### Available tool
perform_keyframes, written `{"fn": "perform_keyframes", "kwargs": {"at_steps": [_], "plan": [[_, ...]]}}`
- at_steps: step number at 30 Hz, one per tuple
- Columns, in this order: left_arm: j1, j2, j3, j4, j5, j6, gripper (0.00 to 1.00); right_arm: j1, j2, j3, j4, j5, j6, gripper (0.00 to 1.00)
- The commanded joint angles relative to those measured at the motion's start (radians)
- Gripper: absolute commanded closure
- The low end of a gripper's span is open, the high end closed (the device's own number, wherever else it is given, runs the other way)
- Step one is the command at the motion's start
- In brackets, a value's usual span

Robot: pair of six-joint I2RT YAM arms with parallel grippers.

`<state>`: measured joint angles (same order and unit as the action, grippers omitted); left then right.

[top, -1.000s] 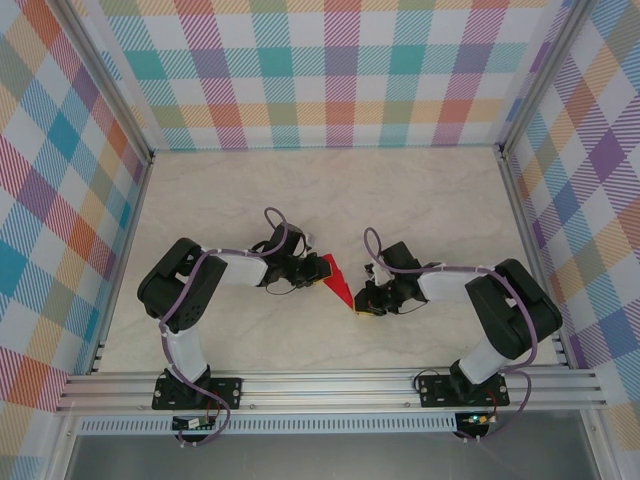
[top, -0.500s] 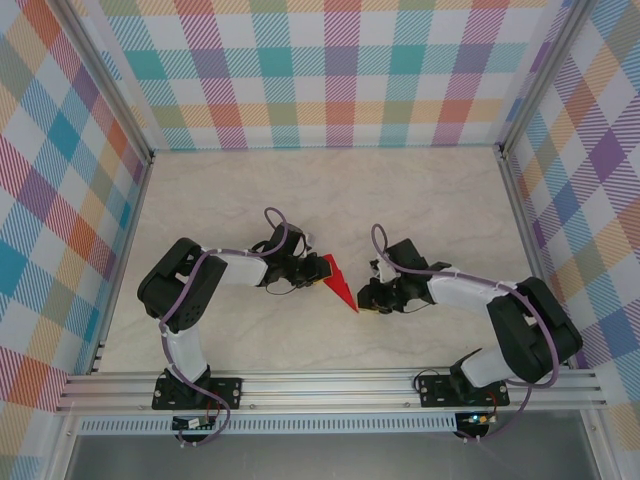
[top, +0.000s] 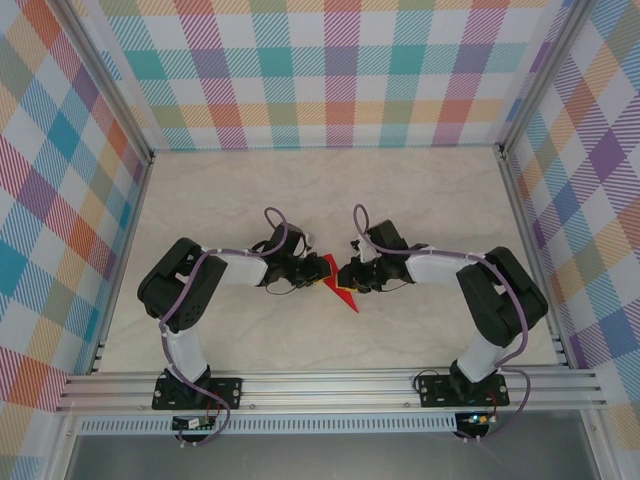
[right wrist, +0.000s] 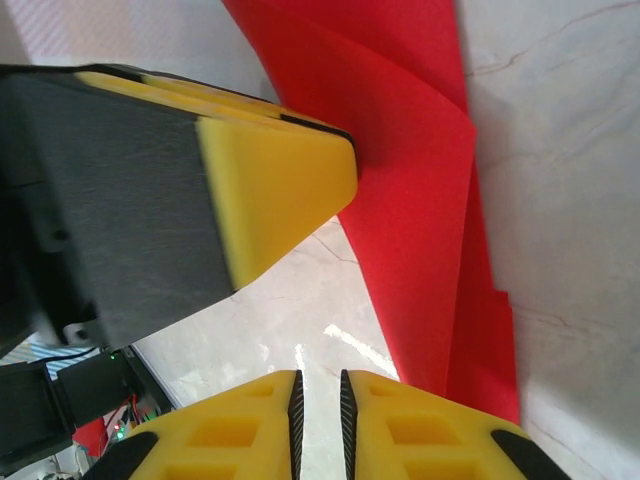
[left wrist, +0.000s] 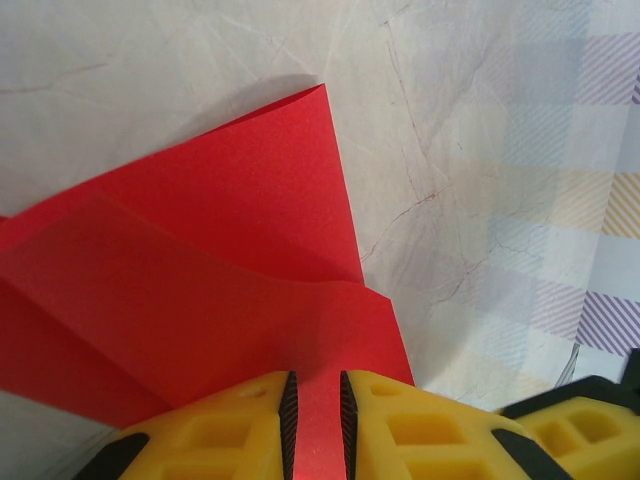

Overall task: Fold a paper plane with a square sheet of paper (pick it up from the middle)
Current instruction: Fold the wing for the fifth time at the center of the table.

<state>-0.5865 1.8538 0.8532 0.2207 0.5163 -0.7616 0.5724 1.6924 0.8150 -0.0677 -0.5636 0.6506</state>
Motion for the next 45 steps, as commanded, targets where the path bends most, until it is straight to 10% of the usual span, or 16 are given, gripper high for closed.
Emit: {"fn": "perform_keyframes", "kwargs": {"at_steps": [1, 45], "plan": [[-0.015, 0.091, -0.013, -0.076, -0.052, 0.031, 0.79, 0.011, 0.035, 0.035, 0.011, -0.032, 0.011, 0.80], [-0.015, 0.071, -0.015, -0.104, -0.067, 0.053, 0.79, 0.012, 0.111, 0.022, -0.057, 0.042, -0.029, 0.83]]}}
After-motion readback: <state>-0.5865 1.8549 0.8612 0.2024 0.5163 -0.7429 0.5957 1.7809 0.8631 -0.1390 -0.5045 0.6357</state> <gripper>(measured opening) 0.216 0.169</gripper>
